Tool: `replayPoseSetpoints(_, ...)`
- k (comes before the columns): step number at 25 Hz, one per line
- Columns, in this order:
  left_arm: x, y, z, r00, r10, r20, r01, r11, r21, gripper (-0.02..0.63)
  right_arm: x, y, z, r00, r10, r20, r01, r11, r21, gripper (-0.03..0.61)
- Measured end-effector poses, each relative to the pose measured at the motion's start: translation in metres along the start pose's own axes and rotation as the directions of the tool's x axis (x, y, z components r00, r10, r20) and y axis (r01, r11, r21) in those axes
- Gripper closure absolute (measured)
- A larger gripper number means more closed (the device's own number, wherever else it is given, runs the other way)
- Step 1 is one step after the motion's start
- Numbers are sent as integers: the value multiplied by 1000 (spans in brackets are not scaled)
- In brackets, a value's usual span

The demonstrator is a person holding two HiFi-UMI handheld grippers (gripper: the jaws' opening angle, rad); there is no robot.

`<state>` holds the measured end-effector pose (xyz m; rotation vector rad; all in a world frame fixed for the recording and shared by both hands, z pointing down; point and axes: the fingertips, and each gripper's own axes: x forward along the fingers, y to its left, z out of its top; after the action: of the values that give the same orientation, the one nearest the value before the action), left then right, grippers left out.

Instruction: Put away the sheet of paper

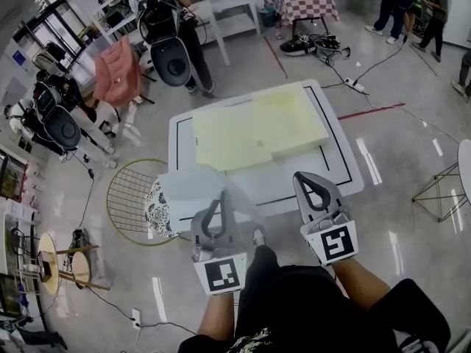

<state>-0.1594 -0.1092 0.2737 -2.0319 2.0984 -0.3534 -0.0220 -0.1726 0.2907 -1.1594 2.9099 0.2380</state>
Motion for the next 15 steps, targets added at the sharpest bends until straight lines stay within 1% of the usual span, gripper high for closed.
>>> replayPoseSetpoints(11, 52, 22, -11, 997, -75, 12, 75, 997, -16, 611, 42, -13, -6, 997, -67, -27, 67, 998, -13, 579)
replayPoseSetpoints(15, 67, 31, -14, 994, -110, 12, 110, 994, -7, 612, 55, -16, -8, 994, -98, -39, 98, 995, -11, 580)
